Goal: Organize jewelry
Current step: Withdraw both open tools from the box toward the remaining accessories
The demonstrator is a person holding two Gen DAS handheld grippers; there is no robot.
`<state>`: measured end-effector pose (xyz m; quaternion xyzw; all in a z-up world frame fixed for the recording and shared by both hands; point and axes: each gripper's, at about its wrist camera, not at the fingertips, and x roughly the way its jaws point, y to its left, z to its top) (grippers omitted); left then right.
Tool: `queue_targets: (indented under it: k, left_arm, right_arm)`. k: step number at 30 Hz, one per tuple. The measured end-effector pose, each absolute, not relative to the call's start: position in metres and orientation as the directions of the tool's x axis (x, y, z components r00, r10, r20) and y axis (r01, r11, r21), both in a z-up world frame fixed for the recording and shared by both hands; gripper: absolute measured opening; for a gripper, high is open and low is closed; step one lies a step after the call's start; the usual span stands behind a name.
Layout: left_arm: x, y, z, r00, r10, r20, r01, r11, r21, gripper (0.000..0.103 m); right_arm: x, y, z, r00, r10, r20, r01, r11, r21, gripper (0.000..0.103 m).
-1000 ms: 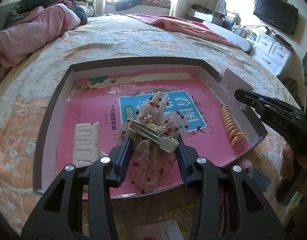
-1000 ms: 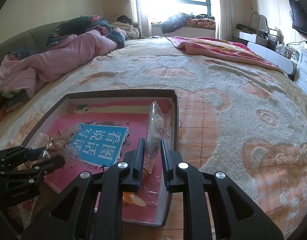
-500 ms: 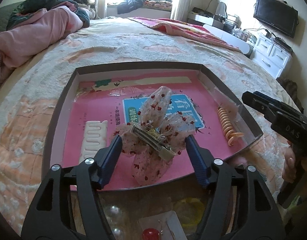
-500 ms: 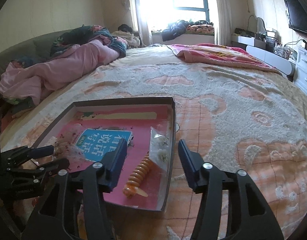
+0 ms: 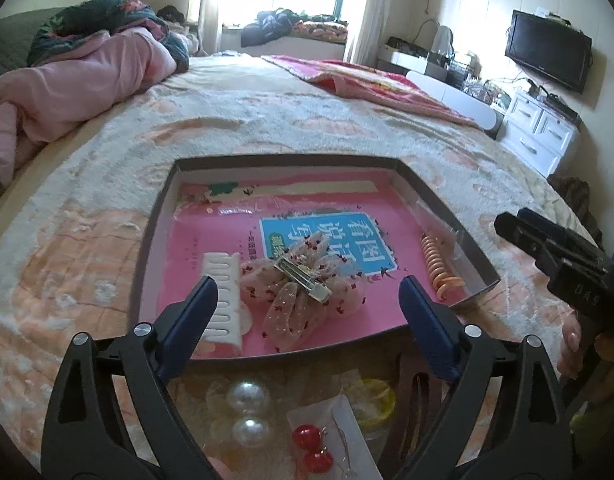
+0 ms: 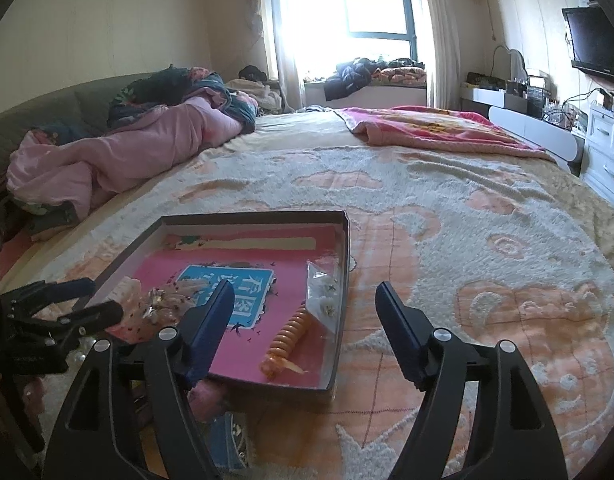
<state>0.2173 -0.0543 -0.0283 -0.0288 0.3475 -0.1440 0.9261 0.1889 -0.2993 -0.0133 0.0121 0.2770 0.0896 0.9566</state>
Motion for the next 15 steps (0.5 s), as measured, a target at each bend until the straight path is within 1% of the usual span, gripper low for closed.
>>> queue_targets:
  k: [3, 15]
  left_arm:
    - [0.211, -0.051, -0.021, 0.735, -0.282, -0.616, 0.242, 0.959, -0.150, 0.086]
    - [0.190, -0.033, -0.001, 0.777, -0.267, -0.570, 0.208, 0.964, -0.168, 0.086]
  right_arm:
    - [0.182, -0.299, -0.011, 0.832, 0.185, -0.522, -0.170, 0.982, 0.077, 0.071]
    - [0.150, -0.290, -0.005, 0.836, 0.218, -0.503, -0.212, 0.975, 0.069, 0.071]
